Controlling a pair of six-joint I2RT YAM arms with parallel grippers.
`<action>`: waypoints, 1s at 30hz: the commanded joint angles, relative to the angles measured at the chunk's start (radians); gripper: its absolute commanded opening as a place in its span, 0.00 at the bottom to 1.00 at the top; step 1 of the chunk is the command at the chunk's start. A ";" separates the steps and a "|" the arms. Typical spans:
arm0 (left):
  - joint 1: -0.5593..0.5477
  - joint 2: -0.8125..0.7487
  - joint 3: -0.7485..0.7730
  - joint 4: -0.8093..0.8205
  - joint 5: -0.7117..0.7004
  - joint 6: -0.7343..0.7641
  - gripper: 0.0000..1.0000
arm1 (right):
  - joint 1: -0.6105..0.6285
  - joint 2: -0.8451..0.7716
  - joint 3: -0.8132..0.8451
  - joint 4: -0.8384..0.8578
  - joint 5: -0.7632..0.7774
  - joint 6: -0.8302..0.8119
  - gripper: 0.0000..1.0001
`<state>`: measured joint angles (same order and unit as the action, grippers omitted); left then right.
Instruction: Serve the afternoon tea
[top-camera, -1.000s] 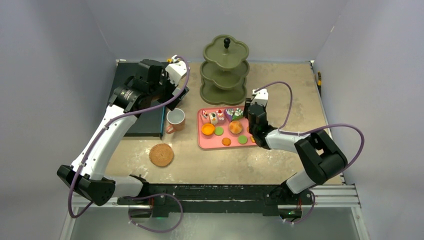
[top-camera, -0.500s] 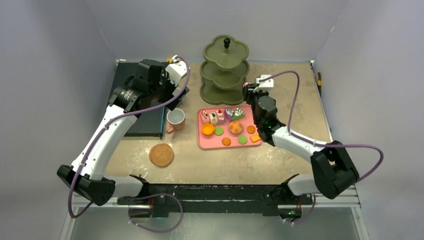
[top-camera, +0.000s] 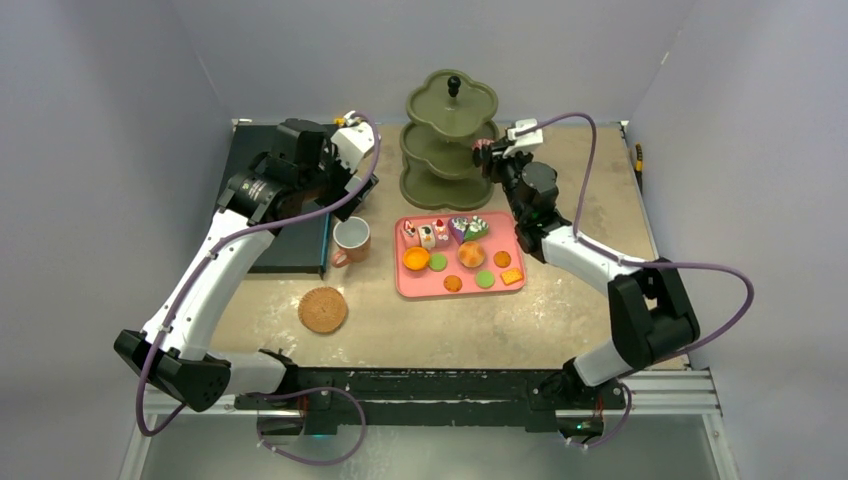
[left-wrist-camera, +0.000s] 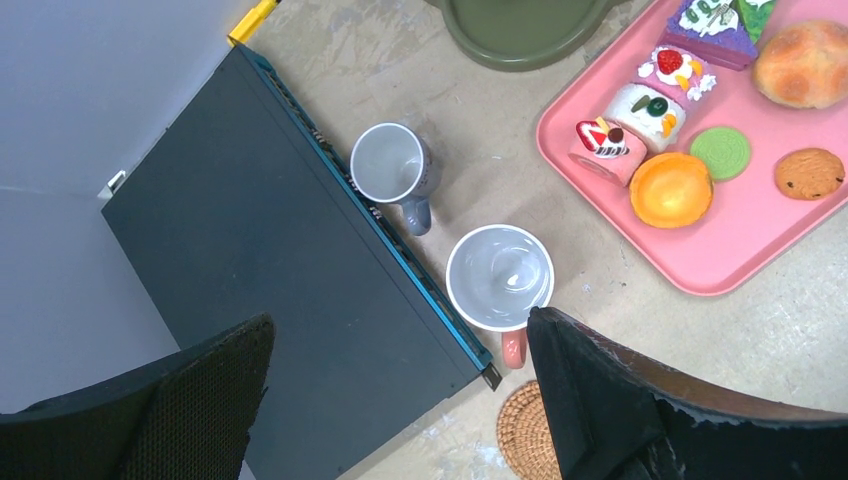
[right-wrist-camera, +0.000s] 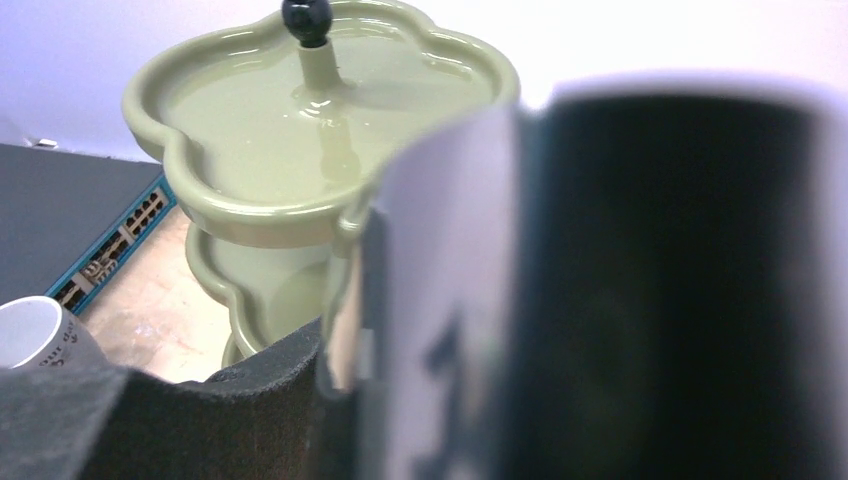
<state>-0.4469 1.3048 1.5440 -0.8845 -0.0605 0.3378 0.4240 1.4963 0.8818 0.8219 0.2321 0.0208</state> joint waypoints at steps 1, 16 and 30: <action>0.006 -0.015 -0.008 0.021 -0.003 0.025 0.97 | -0.007 0.036 0.095 0.075 -0.075 -0.050 0.24; 0.007 -0.018 -0.025 0.021 -0.003 0.041 0.96 | -0.030 0.167 0.127 0.253 -0.056 -0.089 0.22; 0.007 -0.017 -0.024 0.012 -0.004 0.046 0.96 | -0.030 0.246 0.118 0.363 -0.070 0.021 0.27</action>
<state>-0.4461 1.3045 1.5200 -0.8845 -0.0608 0.3637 0.3969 1.7542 0.9844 1.0901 0.1646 -0.0116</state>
